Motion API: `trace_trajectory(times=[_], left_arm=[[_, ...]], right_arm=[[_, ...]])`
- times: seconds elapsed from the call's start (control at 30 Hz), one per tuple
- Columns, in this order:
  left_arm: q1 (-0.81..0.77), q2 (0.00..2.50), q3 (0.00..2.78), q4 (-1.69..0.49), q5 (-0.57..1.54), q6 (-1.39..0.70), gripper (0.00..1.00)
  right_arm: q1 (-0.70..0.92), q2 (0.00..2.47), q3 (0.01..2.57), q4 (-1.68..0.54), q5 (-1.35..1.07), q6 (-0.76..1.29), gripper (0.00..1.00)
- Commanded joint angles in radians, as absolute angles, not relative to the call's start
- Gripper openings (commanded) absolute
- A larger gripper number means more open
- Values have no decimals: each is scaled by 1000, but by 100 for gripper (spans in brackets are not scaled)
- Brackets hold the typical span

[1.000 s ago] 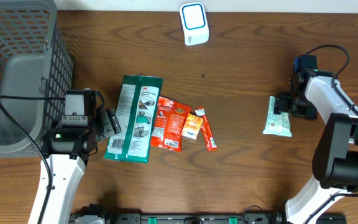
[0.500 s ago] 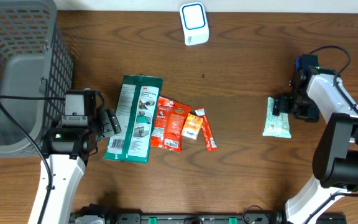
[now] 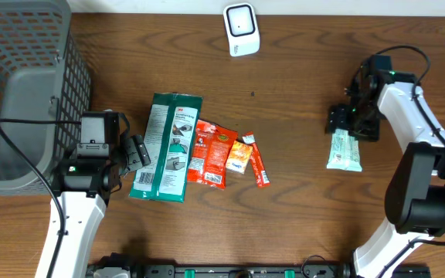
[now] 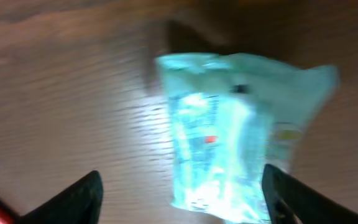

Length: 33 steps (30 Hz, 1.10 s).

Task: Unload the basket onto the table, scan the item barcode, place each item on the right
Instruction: 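Carry the wipes pack right and lower it onto the table, then release the wipes pack and move the right gripper to the red stick packet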

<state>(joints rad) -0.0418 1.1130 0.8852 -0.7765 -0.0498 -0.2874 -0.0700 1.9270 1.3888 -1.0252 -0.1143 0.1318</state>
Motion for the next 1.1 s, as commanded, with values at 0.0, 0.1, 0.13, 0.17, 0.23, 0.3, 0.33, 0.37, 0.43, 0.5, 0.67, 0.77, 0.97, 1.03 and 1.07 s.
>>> trace_trajectory(times=[0.0, 0.1, 0.13, 0.17, 0.23, 0.3, 0.33, 0.37, 0.43, 0.5, 0.67, 0.77, 0.97, 1.03, 1.07], left_arm=[[-39, 1117, 900, -773, -44, -286, 85], [-39, 1117, 900, -773, -44, -286, 85], [-39, 1117, 900, -773, -44, -286, 85], [-39, 1117, 900, -773, -44, -286, 85], [-38, 1117, 900, -773, -44, -286, 85], [-39, 1117, 900, -773, -44, -286, 85], [-38, 1117, 900, -773, -44, -286, 85], [-39, 1117, 900, -773, -44, -286, 85], [-39, 1117, 900, -773, -44, -286, 85], [-39, 1117, 900, -773, -44, -286, 85], [-39, 1117, 900, -773, -44, -286, 85], [-39, 1117, 900, -773, -44, -286, 85], [-39, 1117, 900, -773, -44, -286, 85], [-39, 1117, 900, -773, -44, -286, 85], [-39, 1117, 900, -773, -44, -286, 85]], right_arm=[[-25, 1925, 1345, -1000, -174, 126, 63], [18, 1925, 1306, -945, -173, 126, 45], [31, 1925, 1293, -925, -173, 126, 38], [44, 1925, 1279, -905, -170, 126, 36], [63, 1925, 1254, -871, -153, 126, 36], [78, 1925, 1224, -836, -99, 126, 32], [80, 1925, 1212, -822, -77, 127, 31], [81, 1925, 1200, -812, -59, 126, 31], [80, 1925, 1183, -804, -23, 126, 31], [75, 1925, 1172, -808, 34, 126, 31], [43, 1925, 1168, -850, 168, 126, 34], [28, 1925, 1168, -859, 168, 127, 36], [28, 1925, 1169, -856, 1, 166, 36], [35, 1925, 1169, -845, -189, 120, 37], [41, 1925, 1169, -839, -262, 99, 37]])
